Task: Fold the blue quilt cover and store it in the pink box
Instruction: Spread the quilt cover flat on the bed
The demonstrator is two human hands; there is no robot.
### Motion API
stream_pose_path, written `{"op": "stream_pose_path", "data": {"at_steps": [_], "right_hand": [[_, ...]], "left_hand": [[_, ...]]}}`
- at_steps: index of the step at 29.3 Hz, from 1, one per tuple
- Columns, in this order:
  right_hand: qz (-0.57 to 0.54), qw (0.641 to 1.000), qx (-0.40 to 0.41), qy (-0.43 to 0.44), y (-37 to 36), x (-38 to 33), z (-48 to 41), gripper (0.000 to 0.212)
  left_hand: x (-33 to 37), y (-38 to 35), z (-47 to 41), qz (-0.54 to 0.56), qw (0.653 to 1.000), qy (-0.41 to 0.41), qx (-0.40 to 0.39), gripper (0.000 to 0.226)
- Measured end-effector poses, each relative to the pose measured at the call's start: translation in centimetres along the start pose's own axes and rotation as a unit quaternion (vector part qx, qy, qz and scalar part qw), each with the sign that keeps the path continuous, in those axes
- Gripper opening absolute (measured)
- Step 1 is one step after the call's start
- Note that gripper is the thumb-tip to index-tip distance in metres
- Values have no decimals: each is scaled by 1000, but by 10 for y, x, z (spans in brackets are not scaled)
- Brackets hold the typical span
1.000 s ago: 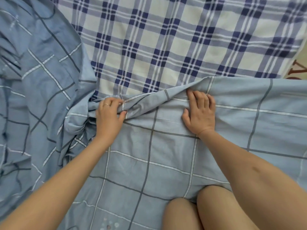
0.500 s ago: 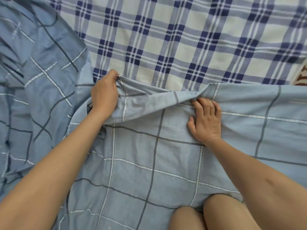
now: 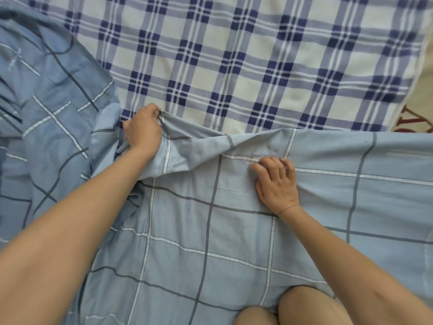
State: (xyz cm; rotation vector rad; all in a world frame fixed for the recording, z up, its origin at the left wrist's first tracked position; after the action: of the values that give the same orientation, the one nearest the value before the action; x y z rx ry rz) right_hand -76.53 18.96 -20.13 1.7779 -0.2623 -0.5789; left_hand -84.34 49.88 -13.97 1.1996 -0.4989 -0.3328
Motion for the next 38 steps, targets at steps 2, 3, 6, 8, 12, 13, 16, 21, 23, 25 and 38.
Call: {"op": "stream_pose_path", "data": {"at_steps": [2, 3, 6, 8, 12, 13, 16, 21, 23, 25, 38], "right_hand": [[5, 1000, 14, -2, 2, 1, -2, 22], [12, 1000, 14, 0, 4, 1, -3, 17], [43, 999, 14, 12, 18, -5, 0, 26], [44, 998, 28, 27, 29, -9, 5, 29], [20, 994, 67, 82, 60, 2, 1, 26], [-1, 992, 60, 109, 66, 4, 1, 24], [-51, 975, -48, 211, 72, 3, 8, 25], [-72, 986, -109, 101, 95, 46, -7, 42], [-20, 993, -118, -9, 101, 79, -18, 46], [16, 988, -146, -40, 102, 100, -13, 29], [64, 985, -155, -43, 123, 129, 82, 33]], "left_hand": [[6, 3, 4, 23, 999, 38, 5, 25], [9, 6, 6, 33, 998, 57, 8, 26], [10, 16, 14, 38, 996, 81, 9, 29], [10, 22, 13, 36, 995, 89, 16, 29], [17, 30, 12, 54, 991, 122, 15, 25], [17, 29, 13, 65, 989, 133, 15, 27], [22, 21, 19, 37, 987, 149, 41, 26], [84, -6, 69, 52, 991, -113, 41, 21], [112, -26, 105, 40, 969, -243, -38, 15], [129, -48, 140, -11, 940, -329, -85, 19], [120, -80, 240, 2, 854, -519, -43, 25]]}}
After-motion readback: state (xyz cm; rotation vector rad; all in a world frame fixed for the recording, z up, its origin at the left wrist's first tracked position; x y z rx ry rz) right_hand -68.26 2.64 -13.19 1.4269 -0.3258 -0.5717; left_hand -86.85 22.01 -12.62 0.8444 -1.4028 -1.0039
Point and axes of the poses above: each hand's wrist, its own z-axis away from the middle knuckle, its own y-axis out of the back of the hand, x = y × z, the point moved 4 cm from there along -z, towards the middle knuckle, and after that the axes turned 3 degrees about -x, right-handed, at the moved point
